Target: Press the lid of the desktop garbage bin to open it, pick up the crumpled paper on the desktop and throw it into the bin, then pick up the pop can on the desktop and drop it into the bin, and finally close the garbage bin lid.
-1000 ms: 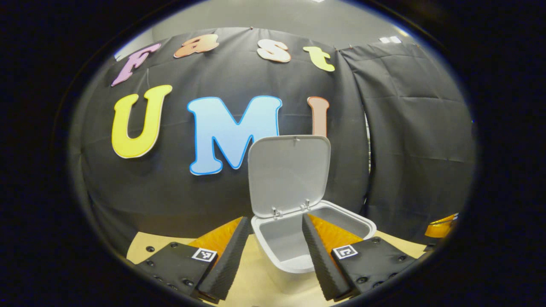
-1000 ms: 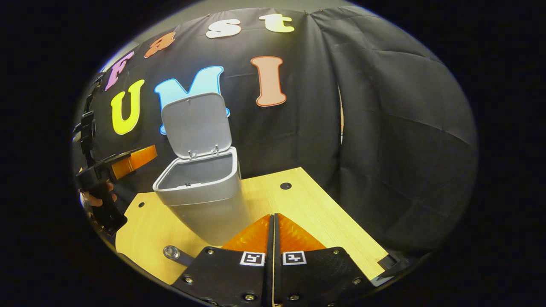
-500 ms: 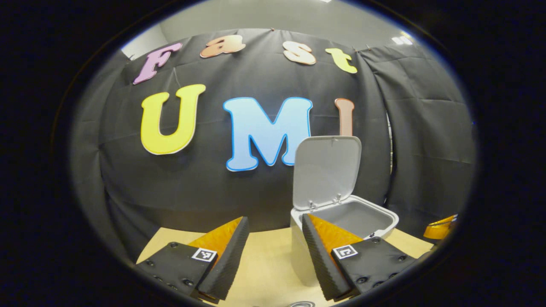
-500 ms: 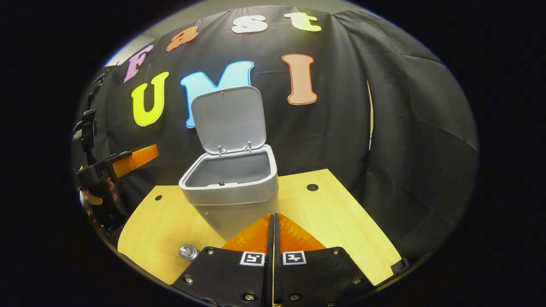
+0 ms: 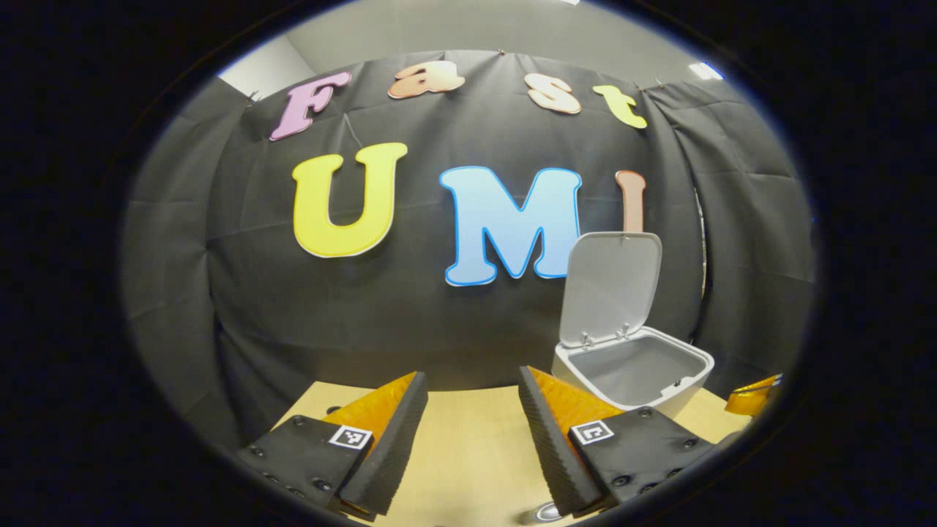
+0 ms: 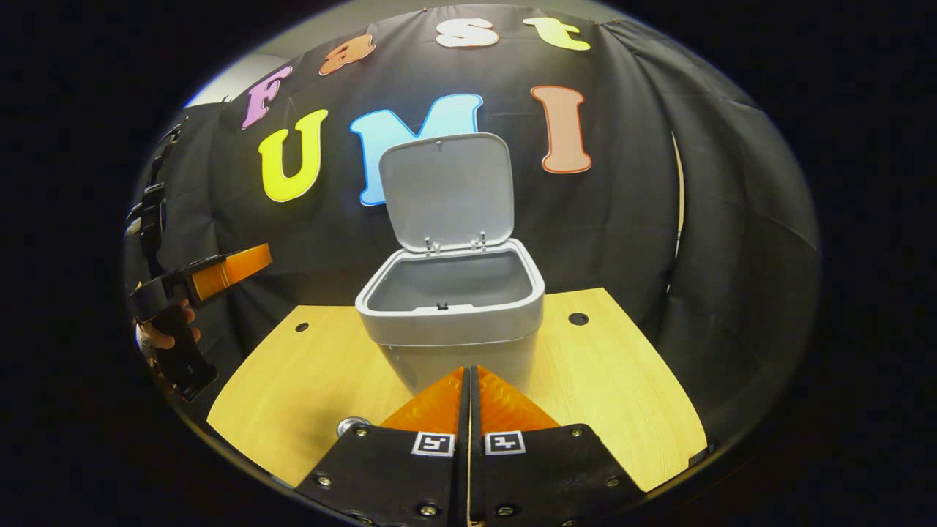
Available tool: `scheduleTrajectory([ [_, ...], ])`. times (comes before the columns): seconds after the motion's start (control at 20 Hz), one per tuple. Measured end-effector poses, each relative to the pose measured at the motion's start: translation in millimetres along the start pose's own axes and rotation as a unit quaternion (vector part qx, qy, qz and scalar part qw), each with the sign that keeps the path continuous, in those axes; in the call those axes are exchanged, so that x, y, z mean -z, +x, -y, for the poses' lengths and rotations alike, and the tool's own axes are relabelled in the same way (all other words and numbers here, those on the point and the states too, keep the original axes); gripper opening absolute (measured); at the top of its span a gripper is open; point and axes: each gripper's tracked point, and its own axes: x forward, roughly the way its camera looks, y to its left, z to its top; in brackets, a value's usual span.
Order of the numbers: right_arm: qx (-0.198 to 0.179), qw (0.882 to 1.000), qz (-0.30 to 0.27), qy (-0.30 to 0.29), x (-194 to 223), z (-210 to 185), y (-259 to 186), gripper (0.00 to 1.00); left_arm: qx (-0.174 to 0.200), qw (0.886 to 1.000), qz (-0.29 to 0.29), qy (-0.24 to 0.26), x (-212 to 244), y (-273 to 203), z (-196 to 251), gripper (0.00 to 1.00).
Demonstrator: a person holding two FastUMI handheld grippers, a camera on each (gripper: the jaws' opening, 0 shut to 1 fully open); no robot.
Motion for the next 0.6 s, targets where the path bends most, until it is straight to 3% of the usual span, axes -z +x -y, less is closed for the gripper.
scheduleTrajectory([
  [0.4, -0.05, 0.998, -0.016, -0.02, 7.6, -37.4, 17.8, 0.01, -0.051, 0.999, -0.002, -0.006, 4.9, -20.6, -45.9, 0.87],
  [0.55, -0.064, 0.997, -0.024, -0.027, 12.9, -46.8, 21.4, 0.01, -0.064, 0.998, -0.005, -0.012, 8.4, -28.6, -55.6, 0.81],
  [0.6, -0.069, 0.997, -0.027, -0.028, 14.4, -50.3, 23.1, 0.01, -0.067, 0.998, -0.005, -0.015, 8.9, -31.4, -56.9, 0.87],
])
